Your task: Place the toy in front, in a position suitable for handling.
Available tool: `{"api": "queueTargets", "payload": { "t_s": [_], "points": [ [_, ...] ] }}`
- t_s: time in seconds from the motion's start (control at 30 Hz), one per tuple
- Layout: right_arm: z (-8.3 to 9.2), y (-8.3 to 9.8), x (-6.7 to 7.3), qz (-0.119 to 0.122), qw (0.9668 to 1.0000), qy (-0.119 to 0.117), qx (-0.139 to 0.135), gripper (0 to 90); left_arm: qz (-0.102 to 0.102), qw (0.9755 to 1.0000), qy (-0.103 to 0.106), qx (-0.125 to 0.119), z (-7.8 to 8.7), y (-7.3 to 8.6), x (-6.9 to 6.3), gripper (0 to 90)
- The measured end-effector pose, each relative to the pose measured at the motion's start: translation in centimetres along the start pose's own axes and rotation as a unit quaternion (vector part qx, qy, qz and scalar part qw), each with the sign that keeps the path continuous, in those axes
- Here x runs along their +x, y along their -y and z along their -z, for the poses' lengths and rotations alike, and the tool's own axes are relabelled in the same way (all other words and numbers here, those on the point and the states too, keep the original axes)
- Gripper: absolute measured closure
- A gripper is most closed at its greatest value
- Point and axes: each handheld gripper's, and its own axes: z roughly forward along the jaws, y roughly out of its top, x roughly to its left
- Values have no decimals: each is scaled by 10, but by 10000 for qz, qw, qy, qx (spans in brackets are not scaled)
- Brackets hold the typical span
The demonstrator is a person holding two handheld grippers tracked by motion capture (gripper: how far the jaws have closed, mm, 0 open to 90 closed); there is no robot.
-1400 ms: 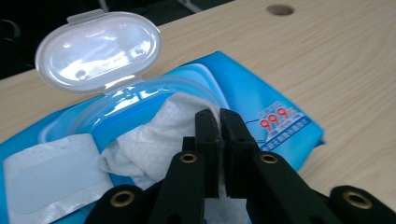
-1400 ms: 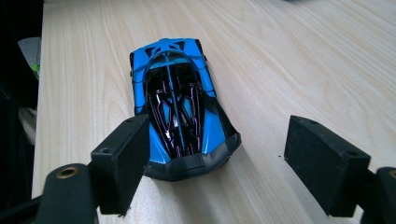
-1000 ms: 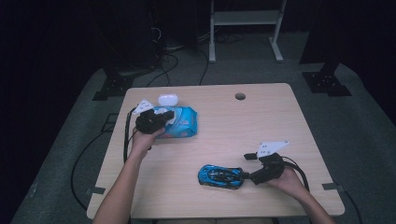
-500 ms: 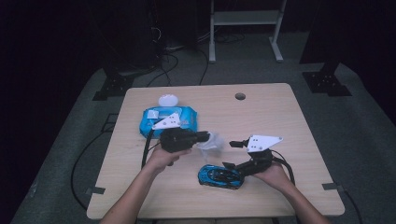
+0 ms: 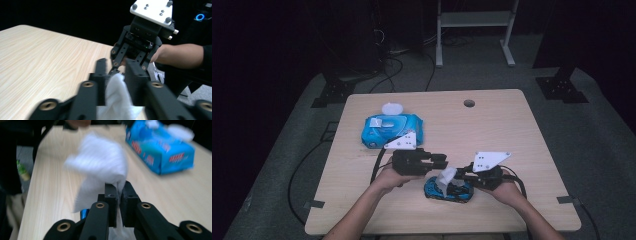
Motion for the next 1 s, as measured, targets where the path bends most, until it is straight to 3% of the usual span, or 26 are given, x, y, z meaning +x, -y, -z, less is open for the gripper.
{"api": "queueTargets", "payload": {
  "t_s": [0.03, 0.07, 0.1, 0.13, 0.2, 0.23, 0.27, 0.3, 0.33, 0.37, 0.43, 0.5, 0.6, 0.73, 0.83, 0.9, 1.0],
  "points": [
    [0, 3, -1, -51, 9999, -36, 142, 851, -107, 9999, -81, 91, 2, 4, 0, 640],
    [0, 6, -2, -58, 9995, -74, 303, 855, -219, 9992, -216, 263, 3, 11, 1, 577],
    [0, 11, -4, -95, 9980, -194, 593, 853, -344, 9973, -423, 486, 2, 21, 2, 419],
    [0, 12, -5, -132, 9972, -268, 689, 851, -392, 9963, -486, 593, 1, 30, 3, 382],
    [-1, 14, -6, -144, 9962, -342, 791, 836, -407, 9954, -530, 692, -1, 39, 4, 283],
    [-4, 17, -7, -308, 9937, -505, 947, 768, -332, 9950, -553, 760, -3, 47, 6, 254],
    [-4, 17, -7, -308, 9937, -505, 947, 768, -332, 9950, -553, 760, -3, 47, 6, 246],
    [-9, 18, -7, -304, 9914, -554, 1150, 651, -280, 9947, -532, 828, -7, 58, 9, 232],
    [-10, 18, -7, -312, 9904, -601, 1205, 608, -280, 9947, -532, 828, -7, 58, 9, 224],
    [-10, 18, -6, -349, 9890, -686, 1262, 540, -357, 9924, -521, 1061, -11, 63, 9, 213],
    [-9, 16, -5, -426, 9870, -748, 1359, 421, -389, 9910, -505, 1173, -14, 67, 8, 206],
    [-4, 17, -7, -516, 9843, -874, 1442, 368, -418, 9899, -463, 1274, -15, 69, 7, 199],
    [6, 20, -7, -612, 9817, -1040, 1471, 290, -536, 9862, -478, 1491, -18, 73, 6, 195],
    [11, 16, -6, -698, 9850, -1015, 1208, 255, -614, 9834, -544, 1617, -23, 76, 6, 191],
    [-1, 10, 0, -577, 9886, -840, 1107, 231, -634, 9811, -582, 1733, -26, 77, 5, 192],
    [-12, 7, 4, -423, 9906, -601, 1154, 230, -663, 9803, -569, 1774, -27, 78, 4, 192],
    [-25, 7, 2, -421, 9910, -479, 1174, 240, -640, 9806, -494, 1784, -27, 80, 5, 191]
  ]
}}
